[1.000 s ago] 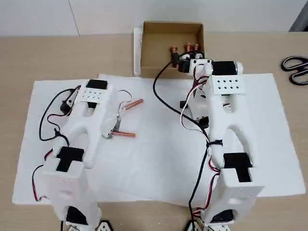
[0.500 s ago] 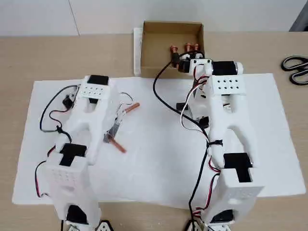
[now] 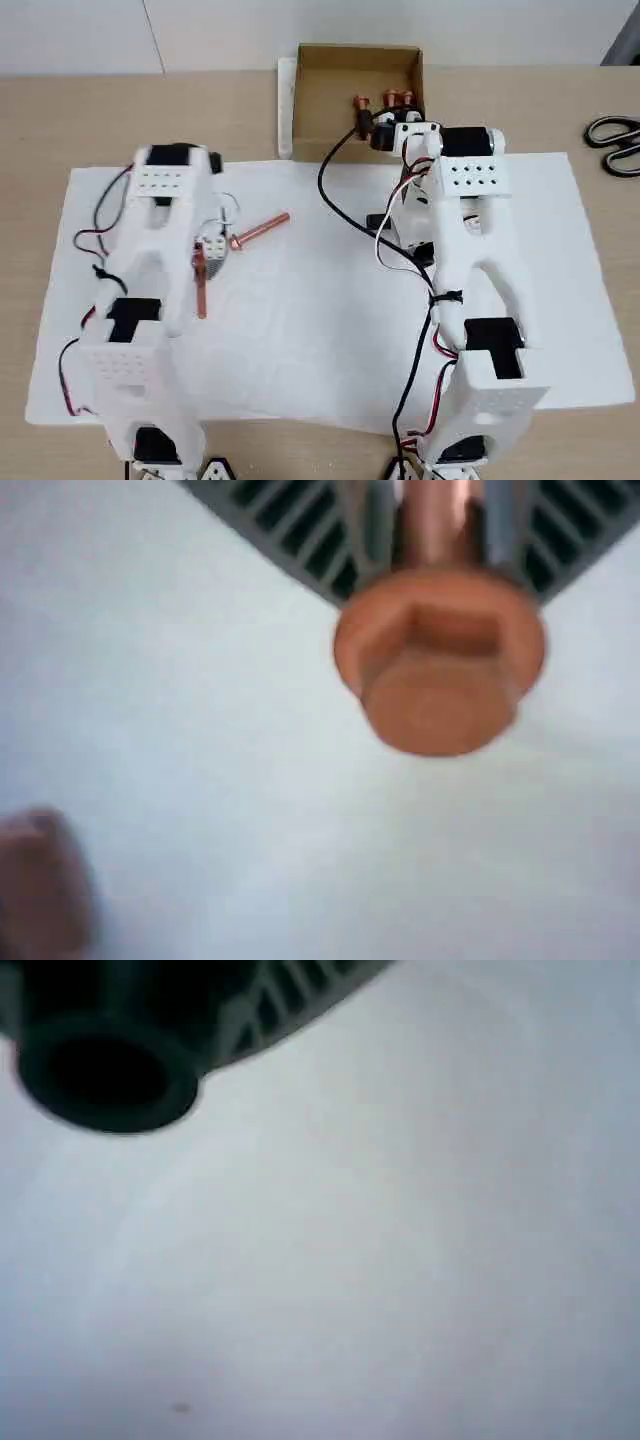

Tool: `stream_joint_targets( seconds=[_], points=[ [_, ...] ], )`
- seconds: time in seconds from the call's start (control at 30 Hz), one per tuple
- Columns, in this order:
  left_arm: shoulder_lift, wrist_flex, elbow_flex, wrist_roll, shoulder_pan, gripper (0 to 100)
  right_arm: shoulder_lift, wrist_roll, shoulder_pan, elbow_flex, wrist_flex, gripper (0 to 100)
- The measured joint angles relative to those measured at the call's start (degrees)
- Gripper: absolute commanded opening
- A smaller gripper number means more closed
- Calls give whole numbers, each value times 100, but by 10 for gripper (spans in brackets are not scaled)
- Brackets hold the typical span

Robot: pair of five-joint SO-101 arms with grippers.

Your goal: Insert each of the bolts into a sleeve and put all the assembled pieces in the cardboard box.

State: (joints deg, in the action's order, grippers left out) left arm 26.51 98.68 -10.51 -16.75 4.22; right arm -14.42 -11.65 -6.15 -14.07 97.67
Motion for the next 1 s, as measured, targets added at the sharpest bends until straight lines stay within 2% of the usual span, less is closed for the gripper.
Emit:
stream_joint_targets(
  seconds=[0.1,0.23,0.47,0.67,1.0],
  points=[
    [0,26,0,-35,105,17,0,0,0,0,0,4],
    [0,44,0,756,97,15,0,0,0,0,0,4],
    [0,-378,0,1134,44,20,0,0,0,0,0,4],
    [9,-756,0,1213,44,131,0,0,0,0,0,4],
    [9,-1002,-9,1213,44,133,0,0,0,0,0,4]
  ],
)
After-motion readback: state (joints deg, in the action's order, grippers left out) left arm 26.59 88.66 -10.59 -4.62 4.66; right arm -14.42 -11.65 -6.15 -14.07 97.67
